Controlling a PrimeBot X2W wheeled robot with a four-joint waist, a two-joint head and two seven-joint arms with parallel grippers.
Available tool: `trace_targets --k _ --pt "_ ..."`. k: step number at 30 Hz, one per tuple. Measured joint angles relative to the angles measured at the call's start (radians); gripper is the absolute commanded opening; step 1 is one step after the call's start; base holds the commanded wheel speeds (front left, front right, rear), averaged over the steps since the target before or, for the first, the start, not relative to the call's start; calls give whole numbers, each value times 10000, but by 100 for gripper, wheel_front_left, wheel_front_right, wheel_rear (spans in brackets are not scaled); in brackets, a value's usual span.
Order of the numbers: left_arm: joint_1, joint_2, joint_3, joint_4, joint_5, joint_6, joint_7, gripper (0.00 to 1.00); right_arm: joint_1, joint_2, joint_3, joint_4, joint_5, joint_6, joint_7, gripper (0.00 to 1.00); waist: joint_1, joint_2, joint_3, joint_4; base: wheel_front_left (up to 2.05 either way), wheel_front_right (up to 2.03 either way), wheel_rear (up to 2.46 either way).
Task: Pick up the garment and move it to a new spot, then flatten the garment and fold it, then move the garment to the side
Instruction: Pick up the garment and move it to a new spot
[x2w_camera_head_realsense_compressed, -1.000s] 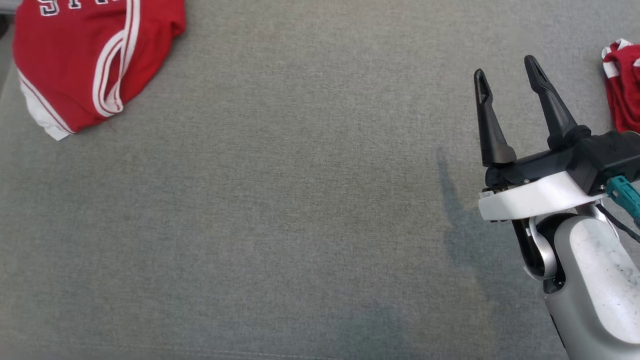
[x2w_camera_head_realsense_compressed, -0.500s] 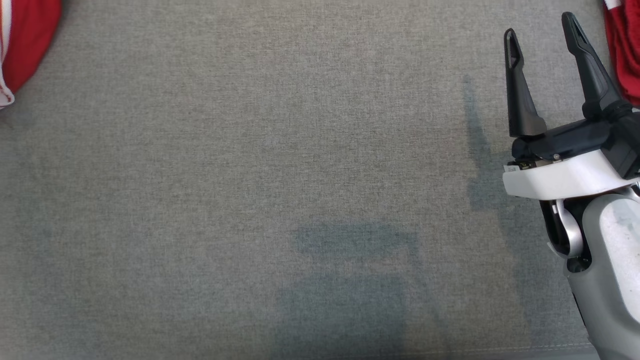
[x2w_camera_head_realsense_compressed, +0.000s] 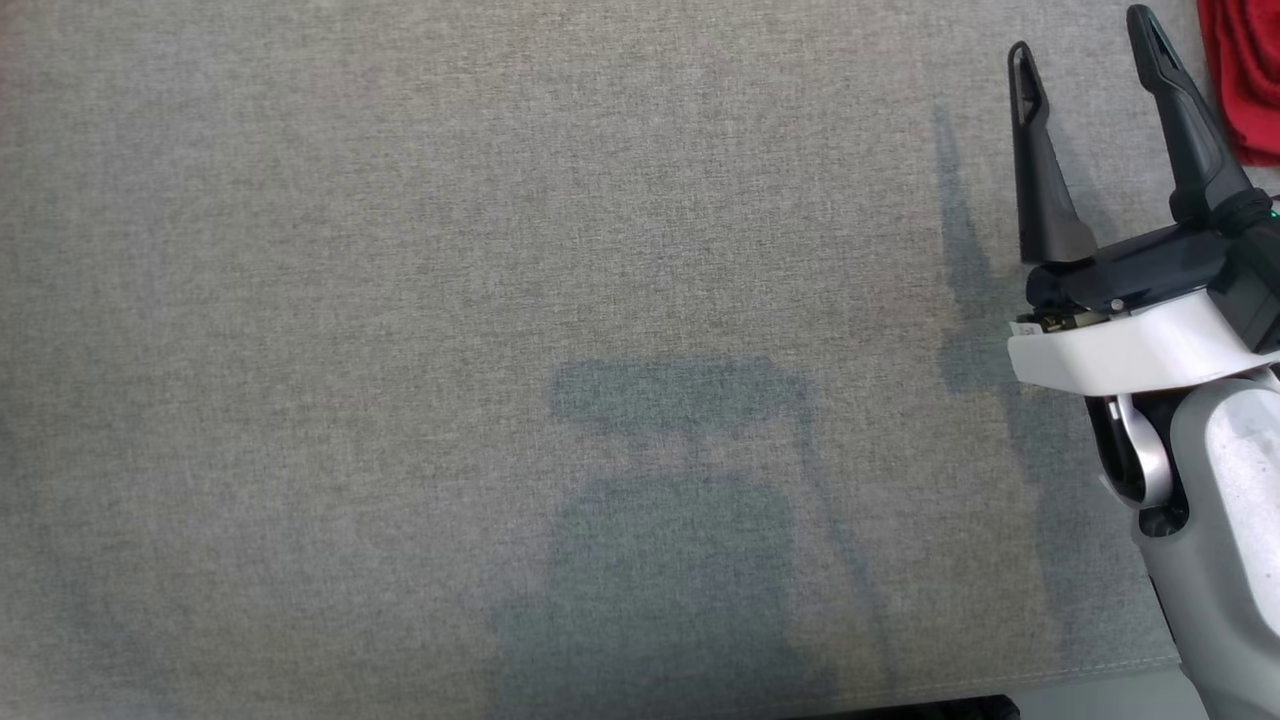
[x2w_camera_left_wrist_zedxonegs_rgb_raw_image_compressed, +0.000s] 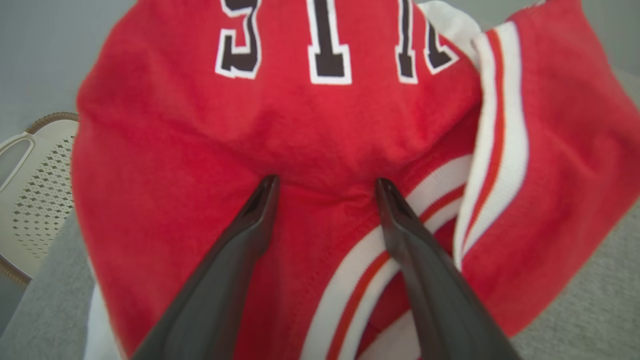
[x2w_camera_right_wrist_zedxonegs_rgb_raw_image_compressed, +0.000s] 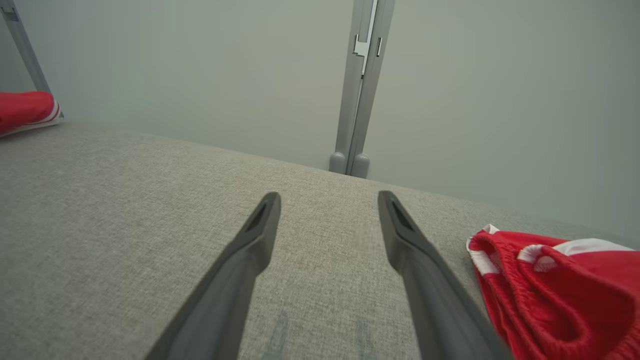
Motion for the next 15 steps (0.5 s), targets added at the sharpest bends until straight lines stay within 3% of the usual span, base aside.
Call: trace_targets --k 3,4,5,6,15 --pt "-106 -2 -8 86 0 2 56 100 -1 -23 -59 -42 -12 0 -2 100 0 0 83 -74 0 0 0" --pt "-191 -6 -8 157 0 2 50 74 -1 -31 -96 -44 -13 -2 -2 100 0 0 106 -88 0 0 0" --pt "-249 -13 -8 203 0 4 -12 30 -1 -38 -121 -44 -13 -4 -2 100 0 0 122 -95 0 0 0" --pt "-298 -33 -8 234 0 15 -46 0 -1 -42 -140 -42 -13 -4 -2 100 0 0 131 -96 0 0 0" --pt "-601 -412 -255 313 58 -58 -809 0 -1 -23 -328 100 -21 -23 -142 100 0 0 -30 123 0 0 0"
